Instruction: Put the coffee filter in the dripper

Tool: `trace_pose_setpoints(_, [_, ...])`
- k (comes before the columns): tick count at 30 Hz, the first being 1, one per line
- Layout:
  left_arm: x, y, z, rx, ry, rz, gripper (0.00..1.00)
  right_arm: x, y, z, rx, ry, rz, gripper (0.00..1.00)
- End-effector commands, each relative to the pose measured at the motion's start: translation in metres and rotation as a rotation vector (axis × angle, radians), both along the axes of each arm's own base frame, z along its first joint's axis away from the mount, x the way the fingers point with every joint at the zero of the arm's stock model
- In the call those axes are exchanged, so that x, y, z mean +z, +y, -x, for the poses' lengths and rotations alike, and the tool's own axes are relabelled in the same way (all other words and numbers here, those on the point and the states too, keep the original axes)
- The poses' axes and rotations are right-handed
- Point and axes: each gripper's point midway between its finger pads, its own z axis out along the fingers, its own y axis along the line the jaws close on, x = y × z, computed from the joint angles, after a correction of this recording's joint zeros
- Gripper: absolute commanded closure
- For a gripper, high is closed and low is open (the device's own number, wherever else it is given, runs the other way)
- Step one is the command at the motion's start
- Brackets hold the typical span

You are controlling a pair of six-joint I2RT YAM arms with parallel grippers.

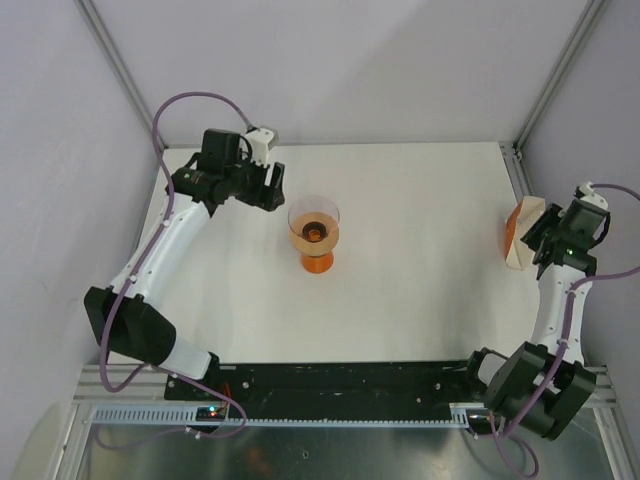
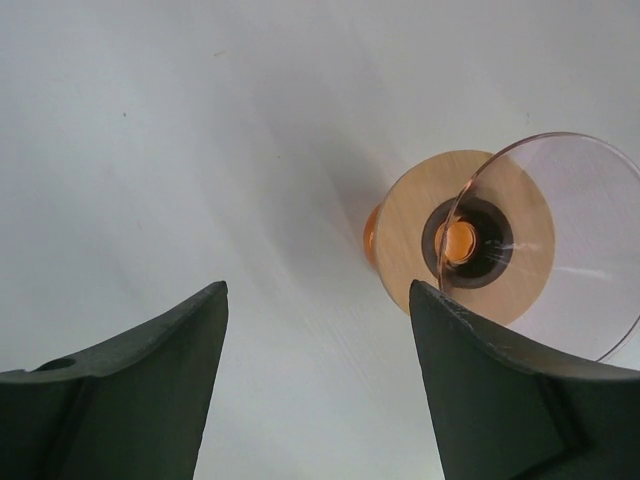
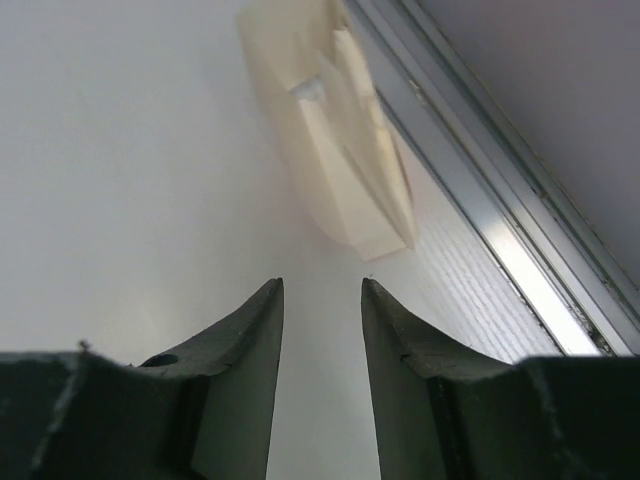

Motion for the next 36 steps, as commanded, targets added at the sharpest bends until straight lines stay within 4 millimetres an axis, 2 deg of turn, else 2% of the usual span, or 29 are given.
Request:
trace_pose_setpoints(1, [0.022, 0.009, -0.008, -0.013, -0.168, -0.010, 0.22, -0.002, -0.020, -0.008, -0.034, -0.052, 0.023, 0.59])
trace_pose_setpoints(4, [0.011, 0.013, -0.009, -0.008, -0.180, -0.023, 0.22, -0.003, -0.030, -0.014, -0.049, -0.057, 0.056, 0.59])
trace_pose_setpoints(9, [-0.007, 0.033, -0.014, 0.041, -0.190, -0.071, 0.22, -0.002, -0.039, -0.032, -0.006, -0.070, 0.147, 0.60])
trace_pose_setpoints(14, [-0.019, 0.049, -0.018, 0.084, -0.172, -0.069, 0.22, -0.020, -0.052, -0.042, 0.007, -0.019, 0.193, 0.63])
trace_pose_setpoints(20, [-0.025, 0.054, -0.024, 0.097, -0.157, -0.066, 0.22, -0.033, -0.059, -0.050, 0.022, 0.040, 0.222, 0.69])
trace_pose_setpoints(30, [-0.034, 0.055, -0.028, 0.093, -0.131, -0.056, 0.22, -0.031, -0.054, -0.062, 0.058, 0.073, 0.274, 0.74])
trace_pose_setpoints(36, [-0.036, 0.056, -0.028, 0.094, -0.126, -0.056, 0.22, -0.037, -0.059, -0.067, 0.050, 0.116, 0.276, 0.74])
